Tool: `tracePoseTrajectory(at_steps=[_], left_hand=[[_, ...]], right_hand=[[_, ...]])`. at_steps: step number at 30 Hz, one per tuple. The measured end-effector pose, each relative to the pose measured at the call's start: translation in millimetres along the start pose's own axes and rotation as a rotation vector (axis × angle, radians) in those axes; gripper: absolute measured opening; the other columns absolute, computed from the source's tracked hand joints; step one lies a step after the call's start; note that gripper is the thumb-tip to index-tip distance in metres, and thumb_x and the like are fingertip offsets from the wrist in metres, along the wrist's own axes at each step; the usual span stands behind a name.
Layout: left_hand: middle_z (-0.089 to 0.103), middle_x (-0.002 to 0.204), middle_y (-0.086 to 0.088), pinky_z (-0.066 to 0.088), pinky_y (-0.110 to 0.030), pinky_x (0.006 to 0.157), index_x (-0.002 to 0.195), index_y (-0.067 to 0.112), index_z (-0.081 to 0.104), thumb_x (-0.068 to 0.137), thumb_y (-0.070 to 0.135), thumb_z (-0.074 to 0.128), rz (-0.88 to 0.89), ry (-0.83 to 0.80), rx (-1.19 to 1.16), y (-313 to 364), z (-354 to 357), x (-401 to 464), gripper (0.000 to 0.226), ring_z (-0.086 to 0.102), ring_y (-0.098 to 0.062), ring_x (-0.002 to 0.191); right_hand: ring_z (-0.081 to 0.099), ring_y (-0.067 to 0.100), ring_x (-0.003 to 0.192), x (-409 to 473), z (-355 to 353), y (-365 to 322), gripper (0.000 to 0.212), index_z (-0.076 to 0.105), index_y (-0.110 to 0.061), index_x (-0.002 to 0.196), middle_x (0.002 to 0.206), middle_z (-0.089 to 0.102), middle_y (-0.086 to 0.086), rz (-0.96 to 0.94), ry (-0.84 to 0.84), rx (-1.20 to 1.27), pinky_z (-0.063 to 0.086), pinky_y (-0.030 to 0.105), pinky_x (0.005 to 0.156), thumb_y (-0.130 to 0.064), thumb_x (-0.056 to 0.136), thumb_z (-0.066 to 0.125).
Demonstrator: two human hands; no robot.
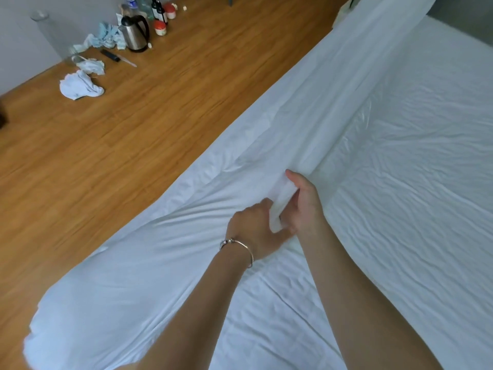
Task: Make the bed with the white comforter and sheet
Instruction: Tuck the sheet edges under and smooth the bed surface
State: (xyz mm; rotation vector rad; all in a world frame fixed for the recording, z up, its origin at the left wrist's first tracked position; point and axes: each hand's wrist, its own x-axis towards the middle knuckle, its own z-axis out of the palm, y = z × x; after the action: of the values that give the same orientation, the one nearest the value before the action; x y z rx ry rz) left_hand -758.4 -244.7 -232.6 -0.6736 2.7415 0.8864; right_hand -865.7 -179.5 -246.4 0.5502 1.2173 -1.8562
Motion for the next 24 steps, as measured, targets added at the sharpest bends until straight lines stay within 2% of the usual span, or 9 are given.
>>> tracePoseTrajectory(at_steps=[2, 5, 7, 8, 10, 12, 17, 21, 24], left_hand=[[0.062, 0.104, 0.005, 0.042, -0.030, 0.078, 0.116, 0.024, 0.051, 0.087, 0.049, 0.056, 0.055, 0.000, 0.080, -3, 7, -6, 0.039, 0.060, -0.020, 0.096], [0.063, 0.084, 0.012, 0.047, -0.030, 0.080, 0.096, 0.030, 0.063, 0.092, 0.046, 0.051, -0.025, -0.050, -0.277, -6, 3, -6, 0.020, 0.061, -0.016, 0.089], [0.061, 0.101, 0.009, 0.046, -0.030, 0.088, 0.103, 0.030, 0.064, 0.093, 0.038, 0.054, 0.045, 0.062, -0.309, -4, 6, -1, 0.017, 0.059, -0.017, 0.103], [0.054, 0.123, 0.005, 0.040, -0.029, 0.099, 0.119, 0.030, 0.060, 0.091, 0.037, 0.058, 0.108, 0.103, -0.224, 0, 12, 1, 0.029, 0.050, -0.018, 0.120], [0.020, 0.156, 0.000, 0.011, -0.031, 0.115, 0.147, 0.035, 0.033, 0.087, 0.042, 0.062, 0.183, 0.059, -0.006, 8, 22, 1, 0.066, 0.012, -0.020, 0.145], [-0.001, 0.162, 0.003, -0.006, -0.031, 0.116, 0.152, 0.036, 0.019, 0.090, 0.045, 0.056, 0.189, 0.029, 0.113, 14, 31, -2, 0.072, -0.011, -0.016, 0.148], [0.001, 0.161, 0.012, -0.020, -0.032, 0.114, 0.152, 0.026, 0.021, 0.102, 0.041, 0.032, 0.162, -0.004, 0.055, 25, 39, -11, 0.054, -0.013, -0.004, 0.146], [-0.014, 0.160, 0.012, -0.024, -0.038, 0.111, 0.154, 0.030, 0.002, 0.103, 0.032, 0.030, 0.217, -0.031, 0.258, 24, 49, -15, 0.058, -0.019, -0.007, 0.145], [-0.009, 0.161, 0.008, -0.022, -0.035, 0.113, 0.154, 0.028, 0.010, 0.102, 0.030, 0.035, 0.221, 0.047, 0.199, 16, 50, -13, 0.058, -0.013, -0.007, 0.147]], right_hand=[[0.067, 0.032, 0.106, 0, -14, 0, 0.038, 0.063, -0.002, 0.121, 0.117, 0.069, 0.014, -0.065, 0.038, 0.020, 0.055, 0.042, 0.087, -0.015, 0.085, 0.067], [0.068, 0.029, 0.104, -7, -32, 2, 0.030, 0.065, -0.002, 0.117, 0.113, 0.071, 0.013, -0.179, 0.171, -0.043, 0.055, 0.044, 0.091, -0.013, 0.090, 0.068], [0.071, 0.027, 0.096, -15, -39, 6, 0.023, 0.068, -0.004, 0.109, 0.104, 0.073, 0.011, -0.209, 0.257, -0.055, 0.058, 0.042, 0.086, -0.017, 0.091, 0.068], [0.072, 0.026, 0.093, -19, -42, 8, 0.021, 0.069, -0.005, 0.108, 0.101, 0.074, 0.010, -0.218, 0.275, -0.042, 0.059, 0.040, 0.082, -0.019, 0.092, 0.068], [0.072, 0.023, 0.086, -25, -45, 11, 0.017, 0.069, -0.007, 0.103, 0.094, 0.074, 0.007, -0.224, 0.318, -0.071, 0.058, 0.035, 0.072, -0.021, 0.094, 0.065], [0.069, 0.021, 0.076, -26, -53, 9, 0.018, 0.068, -0.008, 0.089, 0.083, 0.071, 0.004, -0.282, 0.412, -0.333, 0.054, 0.030, 0.063, -0.024, 0.095, 0.062], [0.059, 0.029, 0.068, -34, -77, 14, 0.045, 0.059, 0.003, 0.075, 0.071, 0.061, 0.012, -0.437, 0.726, -0.936, 0.044, 0.030, 0.057, -0.034, 0.098, 0.050], [0.062, 0.036, 0.083, -38, -83, 18, 0.045, 0.063, -0.001, 0.082, 0.083, 0.066, 0.015, -0.429, 0.858, -1.083, 0.051, 0.038, 0.072, -0.038, 0.099, 0.045], [0.064, 0.036, 0.093, -33, -65, 10, 0.034, 0.064, -0.002, 0.100, 0.100, 0.068, 0.016, -0.306, 0.774, -1.047, 0.053, 0.038, 0.077, -0.034, 0.091, 0.058]])
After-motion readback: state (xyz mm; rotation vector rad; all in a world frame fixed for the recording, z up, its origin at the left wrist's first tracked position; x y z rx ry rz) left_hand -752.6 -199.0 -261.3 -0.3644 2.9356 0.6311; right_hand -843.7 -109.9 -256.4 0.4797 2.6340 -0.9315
